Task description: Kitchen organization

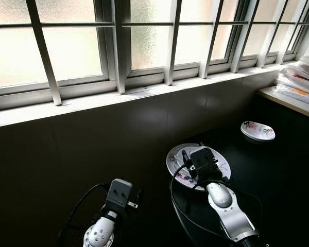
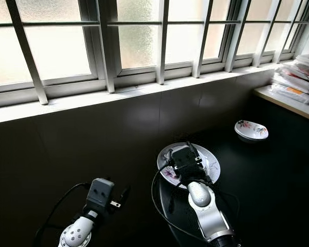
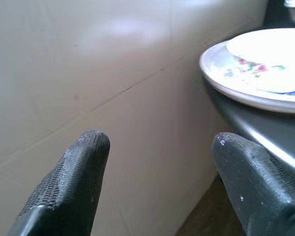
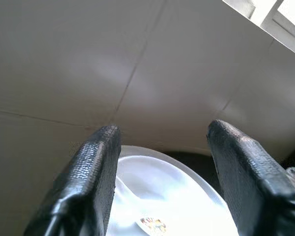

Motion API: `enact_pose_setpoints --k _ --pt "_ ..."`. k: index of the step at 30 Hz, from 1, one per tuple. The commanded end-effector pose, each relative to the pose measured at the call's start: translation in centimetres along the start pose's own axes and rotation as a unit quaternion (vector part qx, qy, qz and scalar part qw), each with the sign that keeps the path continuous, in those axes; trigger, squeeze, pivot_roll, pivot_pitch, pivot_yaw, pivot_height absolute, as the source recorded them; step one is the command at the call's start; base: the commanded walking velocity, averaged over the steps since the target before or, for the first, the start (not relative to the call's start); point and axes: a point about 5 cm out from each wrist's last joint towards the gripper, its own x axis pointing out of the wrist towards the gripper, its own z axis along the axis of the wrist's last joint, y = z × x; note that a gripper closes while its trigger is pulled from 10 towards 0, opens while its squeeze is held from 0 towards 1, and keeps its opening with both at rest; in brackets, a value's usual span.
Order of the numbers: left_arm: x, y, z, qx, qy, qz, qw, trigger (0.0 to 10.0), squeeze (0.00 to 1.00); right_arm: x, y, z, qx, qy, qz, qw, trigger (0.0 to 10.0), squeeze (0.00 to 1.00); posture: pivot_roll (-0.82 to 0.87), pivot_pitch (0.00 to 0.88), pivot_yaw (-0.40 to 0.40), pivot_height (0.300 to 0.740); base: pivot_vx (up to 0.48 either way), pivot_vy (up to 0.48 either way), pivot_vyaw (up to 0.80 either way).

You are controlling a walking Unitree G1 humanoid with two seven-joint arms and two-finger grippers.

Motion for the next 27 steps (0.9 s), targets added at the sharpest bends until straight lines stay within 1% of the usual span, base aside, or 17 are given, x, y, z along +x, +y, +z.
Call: enact_pose_setpoints --k 1,5,9,10,12,13,15,17,19,23,24,25,27 --pt "0.0 0.3 0.0 0.002 -0.001 0.004 1.0 10.0 0.0 0.3 0.2 0.6 0.007 -0.009 0.005 1.0 10.0 0.0 -0.04 0.0 -0.043 0.736 0.0 0.0 0.0" --pt "0.0 0.2 0.0 0.002 -0.001 -0.001 1.0 10.0 0.0 0.3 -0.5 0.3 0.002 0.004 -0.006 1.0 10.0 0.0 -0.04 0.0 -0.045 0.736 0.0 0.0 0.0" --pt "0.0 0.0 0.0 0.003 0.0 -0.007 1.0 10.0 0.0 0.4 -1.4 0.1 0.017 0.018 -0.016 1.0 10.0 0.0 -0.04 0.0 -0.046 0.736 0.0 0.0 0.0" --pt "0.0 0.0 0.0 0.002 0.0 -0.007 1.0 10.0 0.0 0.5 -2.2 -0.2 -0.002 0.034 -0.024 0.999 10.0 0.0 -0.04 0.0 -0.046 0.736 0.0 0.0 0.0" --pt "0.0 0.0 0.0 0.002 0.0 -0.007 1.0 10.0 0.0 0.5 -2.4 -0.2 -0.008 0.038 -0.027 0.999 10.0 0.0 -0.04 0.0 -0.046 0.736 0.0 0.0 0.0" --pt "0.0 0.0 -0.1 0.001 0.001 -0.009 1.0 10.0 0.0 0.7 -2.9 -0.8 -0.031 0.062 -0.024 0.997 10.0 0.0 -0.04 0.0 -0.047 0.736 0.0 0.0 0.0" --pt "0.0 0.0 -0.1 0.001 0.002 -0.01 1.0 10.0 0.0 0.7 -3.2 -1.3 -0.034 0.083 -0.013 0.996 10.0 0.0 -0.04 0.0 -0.047 0.736 0.0 0.0 0.0" --pt "0.1 0.0 -0.1 0.0 0.003 -0.011 1.0 10.0 0.0 0.8 -3.4 -1.5 -0.038 0.09 0.006 0.995 10.0 0.0 -0.05 0.0 -0.045 0.736 0.0 0.0 0.0" --pt "0.1 0.0 -0.1 0.0 0.003 -0.012 1.0 10.0 0.0 0.9 -3.5 -1.8 -0.055 0.098 0.023 0.993 10.0 0.0 -0.05 0.0 -0.045 0.736 0.0 0.0 0.0" --pt "0.2 0.0 -0.1 0.0 0.003 -0.013 1.0 10.0 0.0 0.9 -4.0 -2.3 -0.072 0.113 0.032 0.99 10.0 0.0 -0.04 0.0 -0.047 0.736 0.0 0.0 0.0" --pt "0.2 0.0 -0.1 0.0 0.003 -0.014 1.0 10.0 0.0 1.1 -4.8 -2.7 -0.082 0.127 0.04 0.988 10.0 0.0 -0.04 0.0 -0.047 0.736 0.0 0.0 0.0" --pt "0.2 -0.1 -0.1 -0.001 0.003 -0.014 1.0 10.0 0.0 1.3 -5.4 -3.0 -0.083 0.143 0.048 0.985 10.0 0.0 -0.04 0.0 -0.047 0.736 0.0 0.0 0.0" --pt "0.3 0.0 -0.1 -0.001 0.003 -0.014 1.0 10.0 0.0 1.5 -6.1 -3.0 -0.082 0.149 0.048 0.984 10.0 0.0 -0.04 0.0 -0.047 0.736 0.0 0.0 0.0"
